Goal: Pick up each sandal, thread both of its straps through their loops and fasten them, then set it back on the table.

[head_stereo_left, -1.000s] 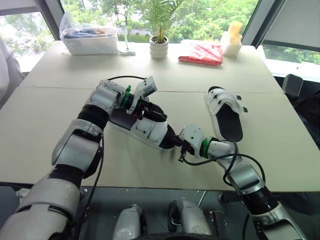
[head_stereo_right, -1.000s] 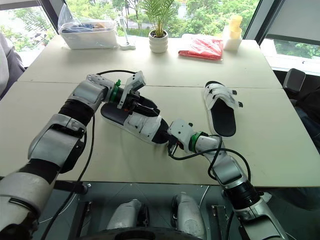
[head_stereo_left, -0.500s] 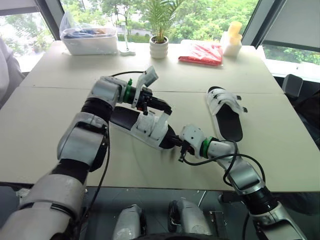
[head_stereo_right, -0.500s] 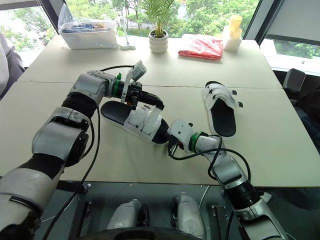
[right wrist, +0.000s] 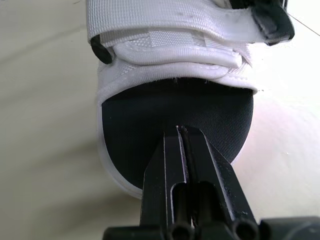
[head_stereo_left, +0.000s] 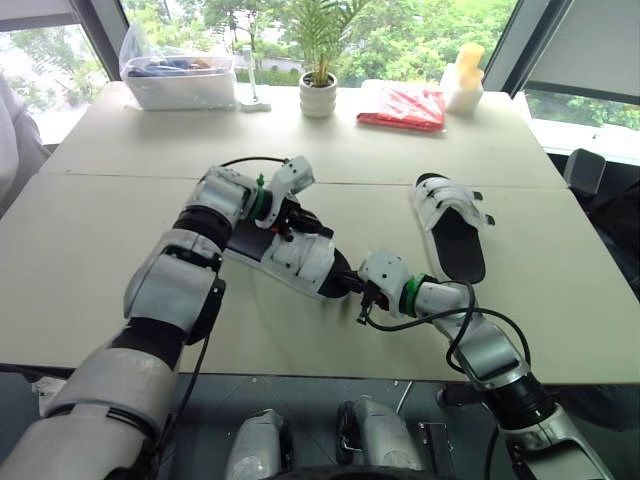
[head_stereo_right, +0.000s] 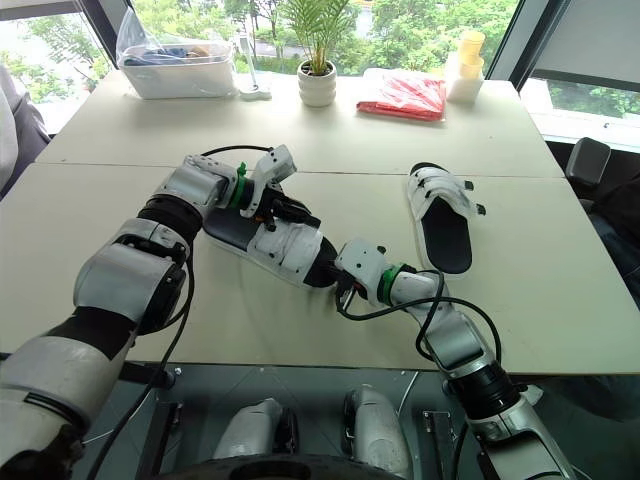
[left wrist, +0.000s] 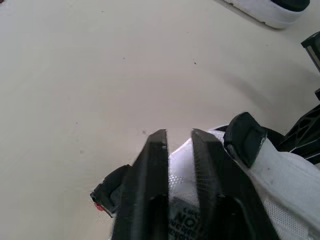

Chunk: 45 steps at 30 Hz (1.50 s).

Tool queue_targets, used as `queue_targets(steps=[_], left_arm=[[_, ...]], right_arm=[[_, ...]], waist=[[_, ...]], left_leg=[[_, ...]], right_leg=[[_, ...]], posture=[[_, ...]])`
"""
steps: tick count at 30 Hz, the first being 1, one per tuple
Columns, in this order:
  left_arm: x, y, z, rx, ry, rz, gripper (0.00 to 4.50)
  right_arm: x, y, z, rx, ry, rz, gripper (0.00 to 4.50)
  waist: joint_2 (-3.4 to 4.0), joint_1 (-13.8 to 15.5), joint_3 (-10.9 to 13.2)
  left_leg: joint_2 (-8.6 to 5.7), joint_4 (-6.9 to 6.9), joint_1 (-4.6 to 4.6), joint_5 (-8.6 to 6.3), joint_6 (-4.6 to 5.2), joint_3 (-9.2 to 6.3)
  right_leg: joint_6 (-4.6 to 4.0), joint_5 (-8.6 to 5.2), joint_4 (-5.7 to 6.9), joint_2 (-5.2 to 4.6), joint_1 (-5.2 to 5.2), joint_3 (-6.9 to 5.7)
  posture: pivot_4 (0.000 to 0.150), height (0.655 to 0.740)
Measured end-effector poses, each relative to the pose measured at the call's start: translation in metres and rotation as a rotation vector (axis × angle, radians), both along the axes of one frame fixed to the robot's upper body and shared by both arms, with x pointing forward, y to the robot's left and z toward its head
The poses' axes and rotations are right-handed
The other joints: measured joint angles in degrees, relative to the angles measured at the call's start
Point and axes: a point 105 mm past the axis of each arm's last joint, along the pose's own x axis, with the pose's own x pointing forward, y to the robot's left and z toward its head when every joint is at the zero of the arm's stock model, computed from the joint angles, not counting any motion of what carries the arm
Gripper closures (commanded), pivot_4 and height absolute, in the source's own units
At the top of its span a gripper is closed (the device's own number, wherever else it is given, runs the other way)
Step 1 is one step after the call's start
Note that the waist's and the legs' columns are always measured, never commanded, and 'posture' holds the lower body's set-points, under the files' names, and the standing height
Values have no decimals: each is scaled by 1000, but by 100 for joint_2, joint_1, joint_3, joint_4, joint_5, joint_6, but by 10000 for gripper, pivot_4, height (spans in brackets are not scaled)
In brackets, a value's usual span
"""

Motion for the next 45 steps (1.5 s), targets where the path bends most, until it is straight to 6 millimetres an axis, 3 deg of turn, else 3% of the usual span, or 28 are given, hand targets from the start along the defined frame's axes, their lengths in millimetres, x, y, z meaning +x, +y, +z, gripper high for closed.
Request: queue_targets(steps=[4,7,10,16,17,26,31,36,41,44,45], left_arm=[[0,3,23,-122,-39,-33,2619],[-6,-2,47,-166,-138,-148,2619],[-11,-11,50,-164,-211,-227,11755],[-21,-12,32,-132,-207,-315,42324],[-25,-12,31,-127,-199,-345,44481],[-37,1,5,21,-225,-480,44481],[-22,-6,-8,138,-336,-423,44481],[-11,-17,-10,147,-327,-318,44481],[0,-13,-11,181,-350,-230,44481],[4,-4,-2,110,-284,-153,36307],[4,4,7,61,-222,-124,31472]], right_arm=[[0,0,0,0,0,0,45000],[-1,-1,-1,0,1,-3,45000],[-1,-1,-1,0,1,-5,45000],[-2,-1,-1,1,-6,-12,45000],[-2,-1,-1,0,-7,-13,45000],[-2,-1,-1,0,-9,-18,45000],[-2,-2,-2,-2,-6,-21,45000],[-2,-2,-2,-2,-6,-22,45000],[-2,-2,-2,-1,-6,-22,45000],[-2,-1,-2,0,-6,-21,45000],[-2,0,-2,1,-7,-19,45000]], waist=[[0,-1,0],[-5,8,-7],[-2,7,-10],[-3,11,-9],[-3,12,-9],[-4,20,-10],[-10,25,-24],[-14,23,-30],[-14,21,-30],[-16,9,-29],[-16,-4,-27]], left_leg=[[0,0,0,0,0,0],[0,1,3,0,-1,0],[0,1,4,0,-1,0],[-1,1,1,0,-1,0],[-2,1,1,0,0,0],[-2,3,0,-2,3,-1],[-2,3,3,-17,30,-2],[-2,3,3,-19,34,-2],[-2,3,4,-15,27,-2],[-1,4,2,-10,19,-2],[-1,4,-2,-7,12,-2]], right_leg=[[0,0,1,0,0,-1],[0,0,1,-1,3,-1],[-1,0,2,-1,5,-1],[-1,0,3,0,3,-3],[0,0,3,1,4,-2],[-1,0,3,1,4,-3],[0,0,2,0,7,-2],[0,0,2,0,8,-4],[0,0,3,0,7,-4],[0,0,3,0,6,-6],[0,0,4,2,2,-6]], posture=[[1500,7288],[1500,7288],[1500,7288],[1500,7288],[1500,7288],[1500,7288],[1500,7288],[1500,7288],[1500,7288],[1500,7288],[1500,7288]])
